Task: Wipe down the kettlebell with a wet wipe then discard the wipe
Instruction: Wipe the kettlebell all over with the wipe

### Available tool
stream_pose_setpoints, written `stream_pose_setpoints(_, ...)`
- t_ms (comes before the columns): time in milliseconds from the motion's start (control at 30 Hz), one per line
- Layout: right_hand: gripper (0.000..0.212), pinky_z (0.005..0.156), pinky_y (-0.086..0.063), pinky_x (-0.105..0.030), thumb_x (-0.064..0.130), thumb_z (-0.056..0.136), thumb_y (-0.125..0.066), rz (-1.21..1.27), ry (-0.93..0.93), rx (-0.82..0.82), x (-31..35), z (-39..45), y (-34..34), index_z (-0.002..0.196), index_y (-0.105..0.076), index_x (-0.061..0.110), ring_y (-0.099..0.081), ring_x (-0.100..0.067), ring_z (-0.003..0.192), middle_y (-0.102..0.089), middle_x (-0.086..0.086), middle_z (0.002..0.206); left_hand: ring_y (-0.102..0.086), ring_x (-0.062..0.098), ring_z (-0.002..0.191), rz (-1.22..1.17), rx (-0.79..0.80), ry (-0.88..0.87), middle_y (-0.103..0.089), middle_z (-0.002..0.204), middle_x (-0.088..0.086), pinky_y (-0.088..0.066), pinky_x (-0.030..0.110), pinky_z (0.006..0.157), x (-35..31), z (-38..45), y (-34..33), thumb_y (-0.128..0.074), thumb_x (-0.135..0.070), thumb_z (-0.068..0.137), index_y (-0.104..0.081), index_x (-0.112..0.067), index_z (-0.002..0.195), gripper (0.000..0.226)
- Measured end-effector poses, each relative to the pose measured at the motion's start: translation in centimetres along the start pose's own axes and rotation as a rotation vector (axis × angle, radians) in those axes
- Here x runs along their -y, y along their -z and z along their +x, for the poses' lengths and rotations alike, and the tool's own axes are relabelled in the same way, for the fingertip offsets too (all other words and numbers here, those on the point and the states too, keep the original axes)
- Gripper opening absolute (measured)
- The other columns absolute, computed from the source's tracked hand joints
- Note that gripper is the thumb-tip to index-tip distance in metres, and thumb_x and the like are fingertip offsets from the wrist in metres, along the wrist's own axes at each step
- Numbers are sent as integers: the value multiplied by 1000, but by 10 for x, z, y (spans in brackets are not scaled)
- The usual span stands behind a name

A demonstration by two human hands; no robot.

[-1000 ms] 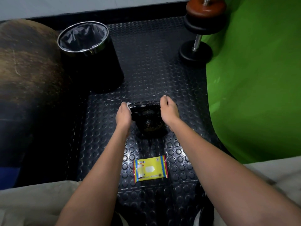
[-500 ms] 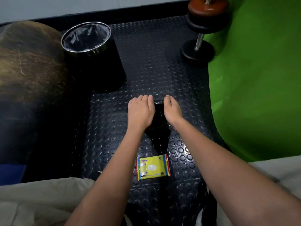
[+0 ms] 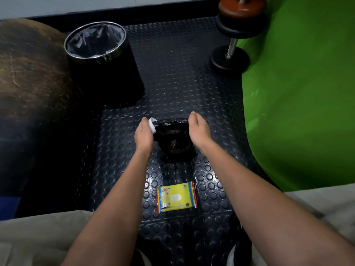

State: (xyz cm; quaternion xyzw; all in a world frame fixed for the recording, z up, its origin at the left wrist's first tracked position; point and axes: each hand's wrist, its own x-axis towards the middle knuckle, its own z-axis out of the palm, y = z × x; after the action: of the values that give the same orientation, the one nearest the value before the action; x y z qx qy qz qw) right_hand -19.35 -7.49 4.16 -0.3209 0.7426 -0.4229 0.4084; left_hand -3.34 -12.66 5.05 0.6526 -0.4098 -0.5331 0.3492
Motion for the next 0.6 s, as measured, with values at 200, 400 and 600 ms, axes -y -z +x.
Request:
stream_pose_setpoints(200,48,105,-39,-44,56,101,-26,14,2,-10,3,2,0,110,-60,24,-52,-16,110,-57,5,121,-57,16,67,-291,32,226,-62,76,-1,-49,30,64,19,7,2,-44,-39,94,-70,-23,91,31)
stream_pose_setpoints(400,51,110,-37,-52,67,92,-22,-1,-30,-24,8,0,-3,110,-57,34,-54,-23,120,-58,7,123,-50,15,58,-210,37,251,-62,85,8,-45,27,55,16,17,3,-39,-38,97,-67,-17,97,35)
stream_pose_setpoints(600,59,114,-33,-51,61,99,-23,4,-49,-31,10,3,-1,141,-50,28,-46,-23,133,-50,3,145,-43,18,73,352,-9,-110,-52,78,1,-33,36,65,-16,-5,-6,-29,-28,101,-41,-17,70,35)
